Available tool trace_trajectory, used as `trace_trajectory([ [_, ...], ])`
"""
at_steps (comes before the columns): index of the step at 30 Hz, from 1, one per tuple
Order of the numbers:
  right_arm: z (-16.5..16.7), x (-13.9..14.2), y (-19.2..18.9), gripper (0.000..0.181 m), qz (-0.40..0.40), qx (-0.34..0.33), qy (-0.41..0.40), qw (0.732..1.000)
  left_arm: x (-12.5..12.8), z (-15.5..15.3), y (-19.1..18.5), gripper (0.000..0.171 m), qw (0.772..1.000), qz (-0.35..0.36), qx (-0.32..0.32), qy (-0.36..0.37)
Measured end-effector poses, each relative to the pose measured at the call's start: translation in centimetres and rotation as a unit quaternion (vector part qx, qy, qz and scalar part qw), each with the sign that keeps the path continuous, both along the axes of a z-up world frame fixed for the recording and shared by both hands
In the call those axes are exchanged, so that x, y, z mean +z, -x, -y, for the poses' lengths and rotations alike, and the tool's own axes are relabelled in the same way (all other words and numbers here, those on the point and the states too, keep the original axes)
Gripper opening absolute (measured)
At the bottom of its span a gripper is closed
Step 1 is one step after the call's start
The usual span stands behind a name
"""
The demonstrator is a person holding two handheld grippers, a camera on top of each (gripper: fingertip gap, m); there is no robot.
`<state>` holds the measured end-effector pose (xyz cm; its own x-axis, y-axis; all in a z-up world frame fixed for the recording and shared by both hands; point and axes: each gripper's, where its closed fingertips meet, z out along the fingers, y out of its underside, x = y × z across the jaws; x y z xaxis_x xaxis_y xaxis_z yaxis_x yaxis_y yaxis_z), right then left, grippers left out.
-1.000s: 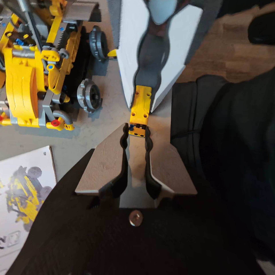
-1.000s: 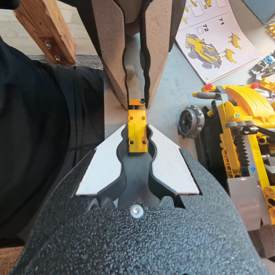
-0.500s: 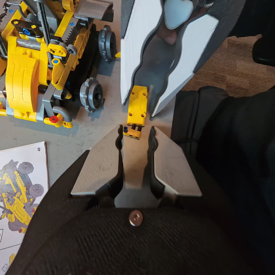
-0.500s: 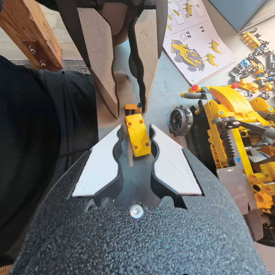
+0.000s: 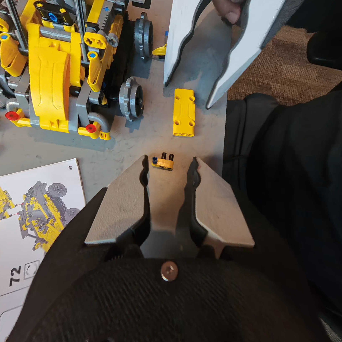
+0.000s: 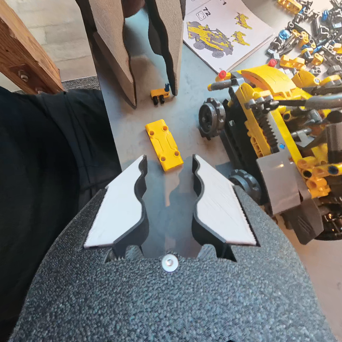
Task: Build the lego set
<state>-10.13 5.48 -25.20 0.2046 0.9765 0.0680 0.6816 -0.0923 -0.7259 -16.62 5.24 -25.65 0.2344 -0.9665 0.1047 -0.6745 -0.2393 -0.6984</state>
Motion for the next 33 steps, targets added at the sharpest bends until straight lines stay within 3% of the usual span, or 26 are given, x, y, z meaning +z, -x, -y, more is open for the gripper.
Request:
trace_trajectory([
  [5, 0.0, -0.3, 1.1, 0.050, 0.012, 0.027, -0.014, 0.999, 0.2, -0.7, 0.9, 0.043, 1.000, -0.006, 0.018, -0.011],
  [10, 0.3, -0.6, 1.8, 0.042, 0.017, 0.049, 0.010, 0.999, -0.3, -1.2, 1.1, 0.032, 0.999, -0.020, -0.009, -0.032],
  [19, 0.3, 0.3, 0.0, 0.044, 0.013, 0.000, 0.030, 0.999, -0.3, -0.8, 1.3, 0.035, 0.997, -0.026, -0.065, -0.030],
  [22, 0.1, -0.2, -0.1, 0.047, 0.034, 0.011, 0.013, 0.999, -0.3, -0.9, 1.0, 0.020, 0.997, -0.023, -0.067, -0.028],
  [26, 0.3, 0.0, 1.1, 0.047, 0.028, 0.040, 0.023, 0.999, -0.3, -0.9, 0.9, 0.020, 0.997, -0.024, -0.061, -0.029],
  [33, 0.7, -0.8, 2.3, 0.027, 0.040, 0.082, 0.041, 0.995, -0.2, -0.5, 1.2, 0.029, 0.999, -0.018, -0.046, -0.020],
])
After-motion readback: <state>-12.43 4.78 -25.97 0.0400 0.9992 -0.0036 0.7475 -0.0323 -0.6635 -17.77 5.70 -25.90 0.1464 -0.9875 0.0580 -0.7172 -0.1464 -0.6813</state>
